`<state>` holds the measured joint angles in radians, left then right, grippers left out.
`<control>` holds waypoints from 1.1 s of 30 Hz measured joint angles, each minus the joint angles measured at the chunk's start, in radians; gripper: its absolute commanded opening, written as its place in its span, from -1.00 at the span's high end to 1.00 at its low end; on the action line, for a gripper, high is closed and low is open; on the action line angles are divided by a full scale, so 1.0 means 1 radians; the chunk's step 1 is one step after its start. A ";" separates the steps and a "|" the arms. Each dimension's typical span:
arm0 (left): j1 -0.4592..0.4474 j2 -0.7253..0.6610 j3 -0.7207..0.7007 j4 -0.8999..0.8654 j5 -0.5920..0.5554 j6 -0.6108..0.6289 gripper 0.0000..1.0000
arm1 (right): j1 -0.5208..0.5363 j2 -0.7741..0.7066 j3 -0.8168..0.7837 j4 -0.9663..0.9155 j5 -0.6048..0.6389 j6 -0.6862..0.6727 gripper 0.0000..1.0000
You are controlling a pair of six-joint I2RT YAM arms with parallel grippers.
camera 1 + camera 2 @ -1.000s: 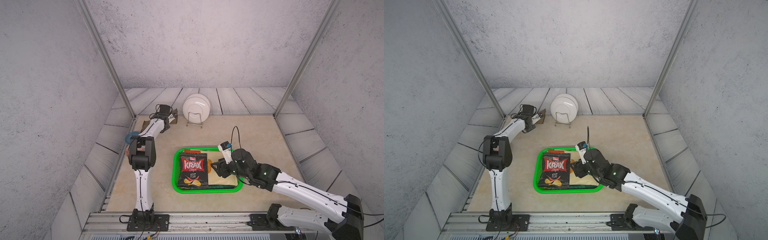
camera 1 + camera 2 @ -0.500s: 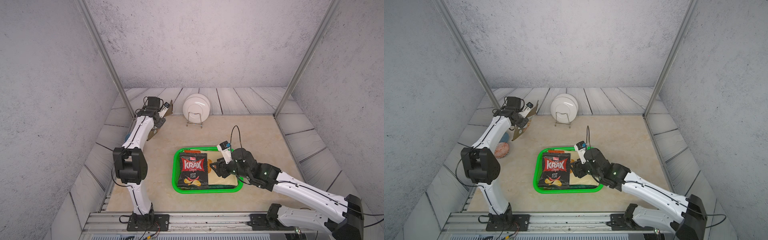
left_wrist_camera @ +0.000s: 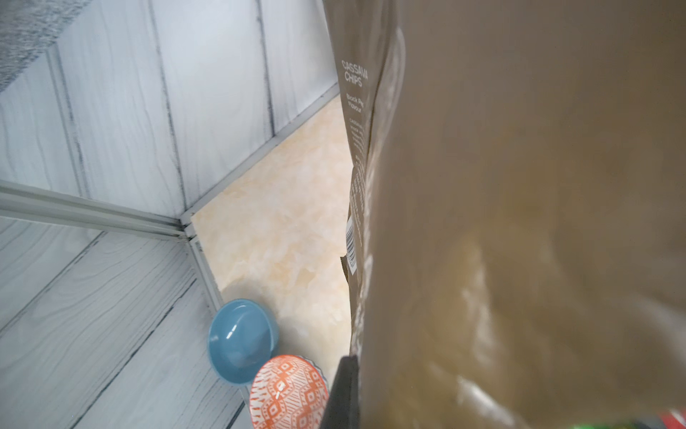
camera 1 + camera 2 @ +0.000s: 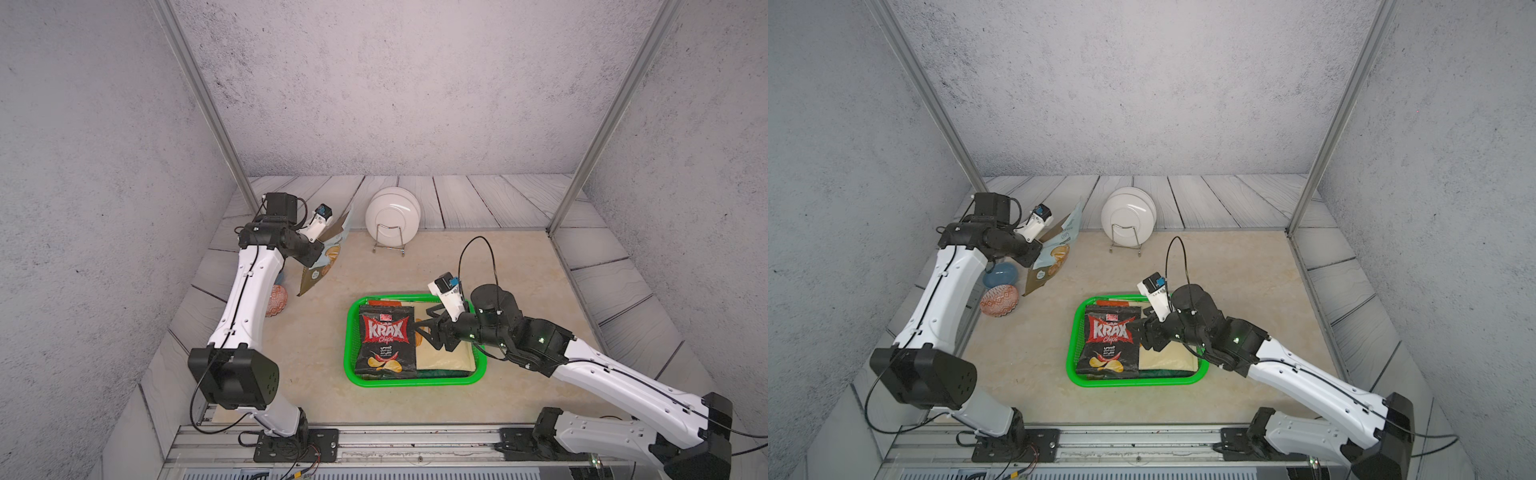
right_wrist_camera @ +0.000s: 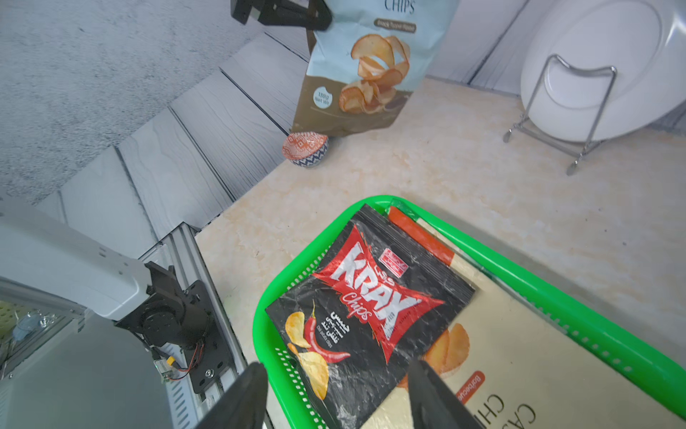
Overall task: Put the potato chips into the basket
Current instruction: Pick up the potato chip from the corner of the board.
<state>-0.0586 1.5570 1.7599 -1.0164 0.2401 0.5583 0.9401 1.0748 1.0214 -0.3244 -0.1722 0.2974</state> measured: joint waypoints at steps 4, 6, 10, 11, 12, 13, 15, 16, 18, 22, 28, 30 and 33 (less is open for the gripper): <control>0.002 -0.116 0.000 -0.143 0.139 0.057 1.00 | 0.000 -0.005 0.025 -0.023 -0.039 -0.087 -0.39; 0.002 -0.160 0.005 -0.222 0.195 0.089 1.00 | 0.000 -0.005 0.063 -0.058 -0.051 -0.120 -0.39; 0.002 -0.206 0.036 -0.381 0.283 0.159 1.00 | -0.001 -0.004 0.175 -0.130 -0.069 -0.183 -0.40; 0.002 -0.213 0.045 -0.419 0.301 0.177 1.00 | -0.002 -0.005 0.203 -0.144 -0.074 -0.199 -0.40; 0.002 -0.217 0.053 -0.447 0.312 0.190 1.00 | -0.002 -0.004 0.223 -0.154 -0.077 -0.210 -0.41; 0.002 -0.222 0.064 -0.481 0.327 0.208 1.00 | -0.002 -0.003 0.246 -0.167 -0.083 -0.225 -0.41; 0.002 -0.230 0.088 -0.538 0.353 0.243 1.00 | -0.003 0.001 0.286 -0.195 -0.089 -0.253 -0.47; 0.002 -0.233 0.104 -0.562 0.367 0.262 1.00 | -0.003 0.004 0.304 -0.208 -0.091 -0.269 -0.52; 0.002 -0.239 0.135 -0.575 0.398 0.297 1.00 | -0.003 0.012 0.340 -0.234 -0.096 -0.301 -0.55; 0.002 -0.264 0.156 -0.575 0.456 0.341 1.00 | -0.003 0.047 0.428 -0.296 -0.116 -0.371 -0.55; 0.002 -0.298 0.146 -0.576 0.489 0.366 1.00 | -0.003 0.107 0.555 -0.365 -0.129 -0.450 -0.56; 0.000 -0.311 0.126 -0.575 0.503 0.373 1.00 | -0.003 0.122 0.597 -0.387 -0.130 -0.475 -0.56; -0.005 -0.327 0.098 -0.575 0.523 0.378 1.00 | -0.008 0.165 0.683 -0.428 -0.133 -0.511 -0.56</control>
<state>-0.0639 1.2301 1.8576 -1.5917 0.7631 0.9363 0.9325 1.2396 1.7046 -0.7525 -0.3050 -0.2138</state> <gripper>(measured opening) 0.046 0.779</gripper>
